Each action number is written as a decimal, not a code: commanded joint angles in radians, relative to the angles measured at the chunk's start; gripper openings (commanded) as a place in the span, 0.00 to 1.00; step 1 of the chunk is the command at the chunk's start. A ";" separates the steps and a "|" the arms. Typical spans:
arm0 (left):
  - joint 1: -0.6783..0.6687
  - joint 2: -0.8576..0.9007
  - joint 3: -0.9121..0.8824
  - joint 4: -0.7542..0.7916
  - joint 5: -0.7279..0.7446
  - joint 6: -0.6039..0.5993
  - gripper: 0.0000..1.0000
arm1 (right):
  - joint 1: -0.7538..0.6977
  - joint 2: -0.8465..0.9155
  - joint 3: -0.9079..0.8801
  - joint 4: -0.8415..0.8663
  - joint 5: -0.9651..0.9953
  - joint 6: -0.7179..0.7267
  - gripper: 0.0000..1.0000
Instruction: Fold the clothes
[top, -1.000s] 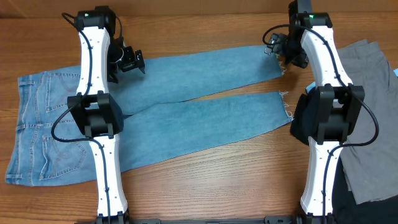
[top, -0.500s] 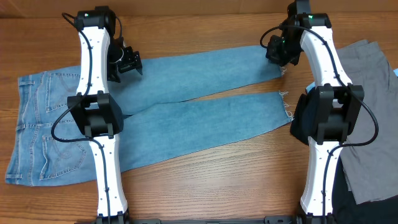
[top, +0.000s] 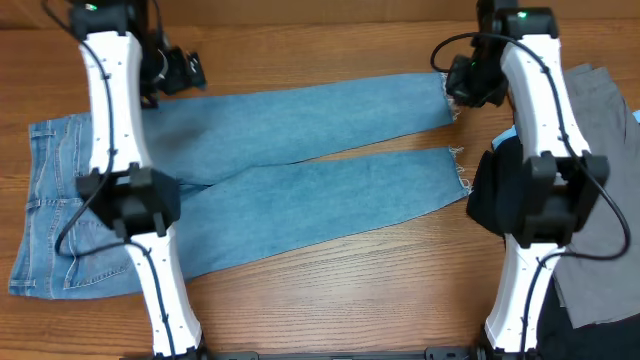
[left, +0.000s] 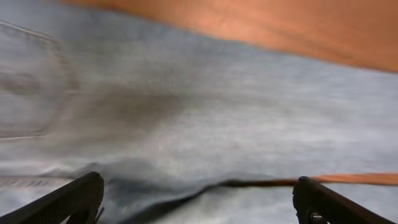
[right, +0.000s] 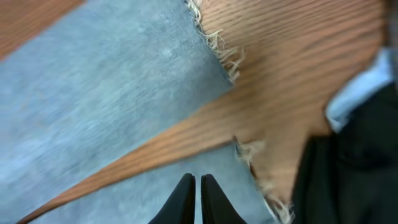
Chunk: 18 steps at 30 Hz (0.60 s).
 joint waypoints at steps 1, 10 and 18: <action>-0.003 -0.162 -0.010 -0.003 -0.020 0.016 1.00 | -0.006 -0.095 0.012 -0.026 0.024 0.020 0.10; 0.000 -0.500 -0.360 -0.003 -0.167 -0.077 1.00 | -0.006 -0.225 0.012 -0.160 0.025 0.058 0.26; 0.001 -0.714 -0.676 -0.003 -0.305 -0.235 1.00 | 0.000 -0.309 -0.002 -0.227 0.006 0.071 0.43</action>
